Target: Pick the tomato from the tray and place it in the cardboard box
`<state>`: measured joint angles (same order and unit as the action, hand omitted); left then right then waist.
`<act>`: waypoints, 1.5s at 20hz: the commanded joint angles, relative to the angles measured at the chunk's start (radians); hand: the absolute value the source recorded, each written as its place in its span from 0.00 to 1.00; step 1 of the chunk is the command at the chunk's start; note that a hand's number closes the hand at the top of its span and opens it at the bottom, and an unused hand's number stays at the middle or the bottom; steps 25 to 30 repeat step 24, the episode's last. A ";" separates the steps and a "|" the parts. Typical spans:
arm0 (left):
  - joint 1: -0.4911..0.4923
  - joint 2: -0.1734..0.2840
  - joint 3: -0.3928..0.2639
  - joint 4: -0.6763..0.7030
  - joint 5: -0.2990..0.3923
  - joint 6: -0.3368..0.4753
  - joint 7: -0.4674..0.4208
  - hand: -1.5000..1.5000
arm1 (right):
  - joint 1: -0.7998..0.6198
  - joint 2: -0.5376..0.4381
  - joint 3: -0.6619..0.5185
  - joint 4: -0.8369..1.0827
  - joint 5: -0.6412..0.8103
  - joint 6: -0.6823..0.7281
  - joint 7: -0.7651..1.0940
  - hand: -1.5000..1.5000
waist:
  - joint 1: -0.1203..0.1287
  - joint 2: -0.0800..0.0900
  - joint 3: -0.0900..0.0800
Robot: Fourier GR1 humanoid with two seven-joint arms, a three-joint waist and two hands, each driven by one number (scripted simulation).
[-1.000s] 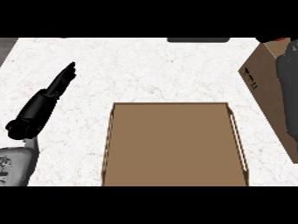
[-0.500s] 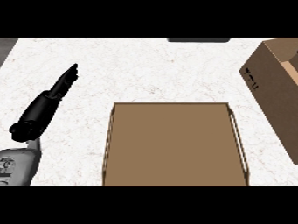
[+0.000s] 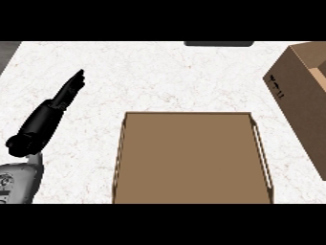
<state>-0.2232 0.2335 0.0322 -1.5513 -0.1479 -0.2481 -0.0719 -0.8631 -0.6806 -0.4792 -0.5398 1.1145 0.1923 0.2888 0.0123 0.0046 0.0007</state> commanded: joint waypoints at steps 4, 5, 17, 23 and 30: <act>-0.004 -0.002 0.010 -0.020 0.010 -0.010 0.035 0.50 | 0.024 -0.025 -0.005 0.089 -0.066 0.121 -0.168 0.00 | 0.000 -0.001 0.000; -0.012 -0.009 0.001 -0.012 -0.001 -0.004 0.026 0.50 | 0.001 -0.058 -0.010 0.115 -0.072 0.114 -0.222 0.00 | 0.006 0.002 0.001; 0.032 -0.008 0.010 -0.028 0.001 0.001 0.017 0.50 | -0.072 -0.017 -0.515 0.031 -0.562 -0.153 -0.349 0.00 | -0.012 -0.005 0.003; -0.010 0.021 0.048 -0.009 0.026 -0.025 0.028 0.50 | 0.096 -0.080 -0.631 0.082 -0.676 -0.176 -0.490 0.00 | -0.011 0.002 0.002; -0.019 -0.022 0.005 -0.010 0.000 0.000 0.045 0.50 | 0.092 -0.082 -0.629 0.085 -0.686 -0.196 -0.519 0.00 | -0.007 0.002 0.002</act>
